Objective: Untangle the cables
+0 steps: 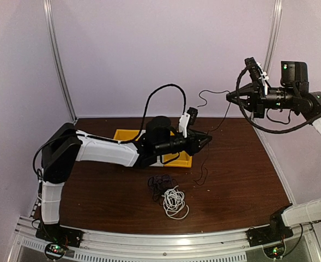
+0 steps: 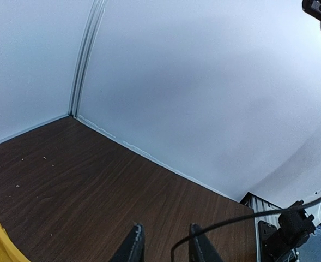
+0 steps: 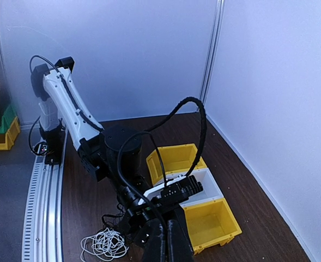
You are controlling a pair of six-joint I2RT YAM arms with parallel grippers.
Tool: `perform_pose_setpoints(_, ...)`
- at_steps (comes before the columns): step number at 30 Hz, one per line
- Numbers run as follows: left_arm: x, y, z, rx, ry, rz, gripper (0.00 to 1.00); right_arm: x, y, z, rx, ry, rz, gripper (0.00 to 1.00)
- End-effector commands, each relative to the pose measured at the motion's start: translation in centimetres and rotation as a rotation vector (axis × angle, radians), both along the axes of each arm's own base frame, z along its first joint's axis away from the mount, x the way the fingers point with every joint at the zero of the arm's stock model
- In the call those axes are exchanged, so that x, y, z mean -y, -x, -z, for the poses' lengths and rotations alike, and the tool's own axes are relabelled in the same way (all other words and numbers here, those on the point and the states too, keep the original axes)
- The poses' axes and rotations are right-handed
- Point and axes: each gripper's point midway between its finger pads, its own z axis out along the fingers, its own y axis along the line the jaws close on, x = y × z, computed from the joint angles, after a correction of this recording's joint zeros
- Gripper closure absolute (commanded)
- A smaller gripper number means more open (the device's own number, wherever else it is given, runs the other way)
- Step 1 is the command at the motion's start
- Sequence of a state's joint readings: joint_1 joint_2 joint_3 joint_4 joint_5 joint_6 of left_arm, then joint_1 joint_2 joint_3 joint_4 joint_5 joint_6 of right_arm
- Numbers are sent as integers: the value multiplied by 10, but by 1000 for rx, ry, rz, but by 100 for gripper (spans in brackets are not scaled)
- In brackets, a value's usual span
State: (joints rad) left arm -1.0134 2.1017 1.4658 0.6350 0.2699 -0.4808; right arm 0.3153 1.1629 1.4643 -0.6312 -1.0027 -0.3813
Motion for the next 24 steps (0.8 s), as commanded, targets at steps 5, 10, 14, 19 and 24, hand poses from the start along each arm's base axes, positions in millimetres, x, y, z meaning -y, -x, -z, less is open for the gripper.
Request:
perform_pose_setpoints(5, 10, -9, -7, 25, 38, 28, 76, 0, 3, -8, 8, -24, -11, 100)
perform_pose_setpoints(10, 5, -10, 0, 2, 22, 26, 87, 3, 3, -14, 9, -43, -1, 100)
perform_pose_setpoints(14, -7, -12, -3, 2, 25, -2, 100, 11, -2, -21, 29, -53, 24, 100)
perform_pose_setpoints(19, -27, -22, -25, 16, 27, -45, 100, 25, -19, -16, 35, -47, 119, 100)
perform_pose_setpoints(24, -38, -25, -69, 72, 27, -72, 100, 55, -39, 34, -17, 12, 278, 85)
